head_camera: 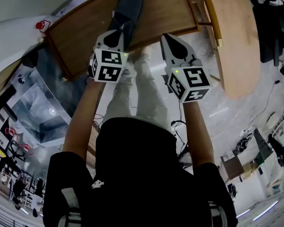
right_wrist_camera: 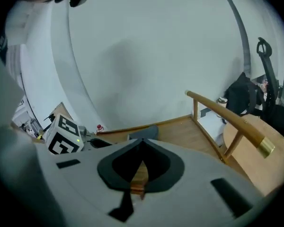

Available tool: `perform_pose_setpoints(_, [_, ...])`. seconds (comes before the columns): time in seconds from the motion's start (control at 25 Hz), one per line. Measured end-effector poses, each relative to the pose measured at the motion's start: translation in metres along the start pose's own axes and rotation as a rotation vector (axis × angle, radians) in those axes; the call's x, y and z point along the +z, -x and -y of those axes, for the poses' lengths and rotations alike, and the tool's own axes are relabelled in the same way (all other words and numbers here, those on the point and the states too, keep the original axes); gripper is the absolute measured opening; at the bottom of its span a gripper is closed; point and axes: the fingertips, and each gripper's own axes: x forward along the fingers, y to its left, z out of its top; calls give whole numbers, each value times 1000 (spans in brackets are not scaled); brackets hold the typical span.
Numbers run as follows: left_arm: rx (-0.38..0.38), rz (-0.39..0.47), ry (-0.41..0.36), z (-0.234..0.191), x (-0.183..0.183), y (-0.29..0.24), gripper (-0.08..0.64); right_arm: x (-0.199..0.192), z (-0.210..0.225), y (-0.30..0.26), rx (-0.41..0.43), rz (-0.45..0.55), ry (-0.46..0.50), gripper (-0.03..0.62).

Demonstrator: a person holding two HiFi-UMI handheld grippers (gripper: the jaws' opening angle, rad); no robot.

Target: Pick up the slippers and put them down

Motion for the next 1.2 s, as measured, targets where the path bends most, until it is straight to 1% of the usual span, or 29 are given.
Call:
perform_pose_setpoints(0.16, [-11,19,1,4,4,19,17,6,-8,12,-14,27,5,-14])
perform_pose_setpoints(0.32, [-10,43,-23,11,10,37,17,10,-12,27,-32,50,9,-14])
perform_pose_setpoints(0.52, [-37,67,-89,33,15,55,17,12,-14,49,-67,76,10,-14])
perform_pose_setpoints(1.04, [-97,131,-187,83,20,106,17,0,-14,119,-173,137,4,-14])
perform_pose_setpoints(1.2, [-104,154,-246,99,23,120,17,-9,-15,143,-212,152,-1,-14])
